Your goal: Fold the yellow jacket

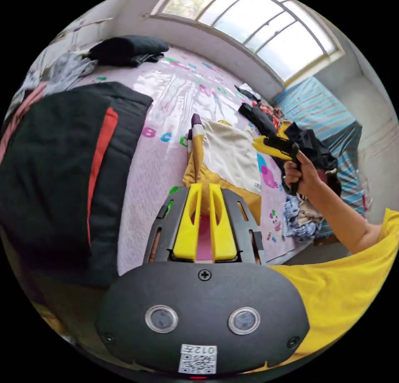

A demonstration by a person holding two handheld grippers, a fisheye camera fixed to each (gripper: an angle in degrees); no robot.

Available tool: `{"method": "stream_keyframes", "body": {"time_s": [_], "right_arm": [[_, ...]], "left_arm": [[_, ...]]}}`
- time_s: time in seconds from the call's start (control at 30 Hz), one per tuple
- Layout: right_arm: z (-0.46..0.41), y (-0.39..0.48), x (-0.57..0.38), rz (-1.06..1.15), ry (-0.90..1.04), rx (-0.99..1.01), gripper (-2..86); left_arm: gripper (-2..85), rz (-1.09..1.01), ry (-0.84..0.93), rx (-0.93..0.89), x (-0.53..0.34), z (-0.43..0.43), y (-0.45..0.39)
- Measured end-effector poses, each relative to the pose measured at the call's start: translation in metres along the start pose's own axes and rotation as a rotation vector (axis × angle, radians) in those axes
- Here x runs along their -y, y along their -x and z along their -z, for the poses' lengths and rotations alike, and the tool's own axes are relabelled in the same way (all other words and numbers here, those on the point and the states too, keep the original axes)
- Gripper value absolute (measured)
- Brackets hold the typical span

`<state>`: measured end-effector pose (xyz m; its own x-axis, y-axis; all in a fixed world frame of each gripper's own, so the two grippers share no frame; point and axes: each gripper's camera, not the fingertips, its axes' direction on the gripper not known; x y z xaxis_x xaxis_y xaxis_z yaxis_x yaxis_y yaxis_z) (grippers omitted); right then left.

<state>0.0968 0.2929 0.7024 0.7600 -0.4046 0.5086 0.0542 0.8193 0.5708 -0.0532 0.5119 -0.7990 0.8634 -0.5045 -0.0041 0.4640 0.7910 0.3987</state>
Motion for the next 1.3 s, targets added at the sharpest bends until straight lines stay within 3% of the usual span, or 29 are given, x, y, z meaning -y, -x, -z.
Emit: {"method": "stream_keyframes", "body": {"time_s": [0.17, 0.23, 0.4, 0.57, 0.7, 0.83, 1.07, 1.3], "right_arm": [[0.018, -0.043, -0.060, -0.121, -0.013, -0.028, 1.7], [0.018, -0.051, -0.076, -0.147, -0.019, -0.031, 1.6], [0.007, -0.072, -0.096, -0.216, -0.018, -0.044, 1.7], [0.008, -0.077, -0.084, -0.206, -0.030, -0.066, 1.8], [0.016, -0.070, -0.057, -0.162, -0.070, -0.150, 2.0], [0.002, -0.054, -0.008, -0.084, -0.056, -0.193, 1.7], [-0.041, -0.053, 0.063, -0.072, 0.037, -0.369, 0.8], [-0.064, -0.076, 0.080, -0.128, 0.157, -0.276, 0.7]], "left_arm": [[1.8, -0.071, 0.205, 0.010, 0.068, -0.082, -0.020], [1.2, -0.159, 0.312, 0.111, 0.074, -0.121, -0.038], [0.2, -0.189, 0.377, 0.190, 0.061, -0.171, -0.052], [0.2, -0.117, 0.301, 0.163, 0.057, -0.166, -0.068], [0.3, -0.208, 0.028, 0.411, 0.084, -0.124, -0.137], [0.4, -0.419, 0.145, 0.352, 0.146, -0.184, -0.205], [0.3, -0.342, 0.334, 0.295, 0.225, -0.298, -0.216], [0.2, -0.368, 0.391, 0.191, 0.230, -0.341, -0.221]]}}
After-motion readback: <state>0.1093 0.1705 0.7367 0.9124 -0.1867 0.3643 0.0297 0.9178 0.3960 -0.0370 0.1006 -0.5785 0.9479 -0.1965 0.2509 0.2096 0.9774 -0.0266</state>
